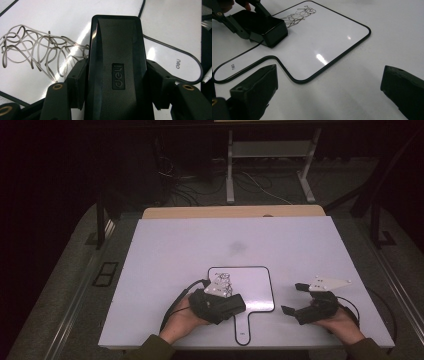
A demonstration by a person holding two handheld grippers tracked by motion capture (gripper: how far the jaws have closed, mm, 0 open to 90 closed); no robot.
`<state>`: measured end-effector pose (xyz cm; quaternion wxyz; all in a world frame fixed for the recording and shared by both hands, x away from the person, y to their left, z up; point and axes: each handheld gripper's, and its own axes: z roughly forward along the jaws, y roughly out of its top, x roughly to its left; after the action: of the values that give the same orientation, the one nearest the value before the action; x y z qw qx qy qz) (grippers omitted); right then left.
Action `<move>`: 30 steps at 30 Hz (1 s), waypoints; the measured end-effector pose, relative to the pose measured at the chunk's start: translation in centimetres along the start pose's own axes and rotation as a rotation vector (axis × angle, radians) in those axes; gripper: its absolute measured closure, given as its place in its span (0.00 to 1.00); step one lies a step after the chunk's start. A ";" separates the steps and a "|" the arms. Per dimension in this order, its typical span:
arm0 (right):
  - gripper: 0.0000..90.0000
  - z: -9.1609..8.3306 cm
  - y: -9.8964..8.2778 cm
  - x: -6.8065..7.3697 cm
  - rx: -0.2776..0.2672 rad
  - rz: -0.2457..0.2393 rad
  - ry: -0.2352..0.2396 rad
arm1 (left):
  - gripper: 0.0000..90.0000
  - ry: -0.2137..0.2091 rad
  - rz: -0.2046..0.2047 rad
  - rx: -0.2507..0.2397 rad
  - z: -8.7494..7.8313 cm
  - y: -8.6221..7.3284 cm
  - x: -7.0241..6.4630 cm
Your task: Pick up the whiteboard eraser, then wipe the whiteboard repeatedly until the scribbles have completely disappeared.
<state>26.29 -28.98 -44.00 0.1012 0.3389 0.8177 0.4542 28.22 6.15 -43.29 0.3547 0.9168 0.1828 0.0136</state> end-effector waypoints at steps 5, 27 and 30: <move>0.00 -0.2 -0.1 0.2 0.000 -0.005 -0.001 | 0.44 0.024 -0.012 -0.016 -0.7 0.3 -0.1; 0.00 -0.3 -0.2 0.2 -0.005 0.005 -0.009 | 0.44 0.033 -0.022 -0.053 -2.8 1.6 1.2; 0.00 -0.4 -0.2 0.2 -0.007 0.007 -0.009 | 0.44 0.031 -0.018 -0.052 -2.8 1.9 1.6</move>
<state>25.88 -29.21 -43.98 0.1046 0.3435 0.8145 0.4558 29.94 7.20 -40.08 0.3754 0.9054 0.1964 0.0295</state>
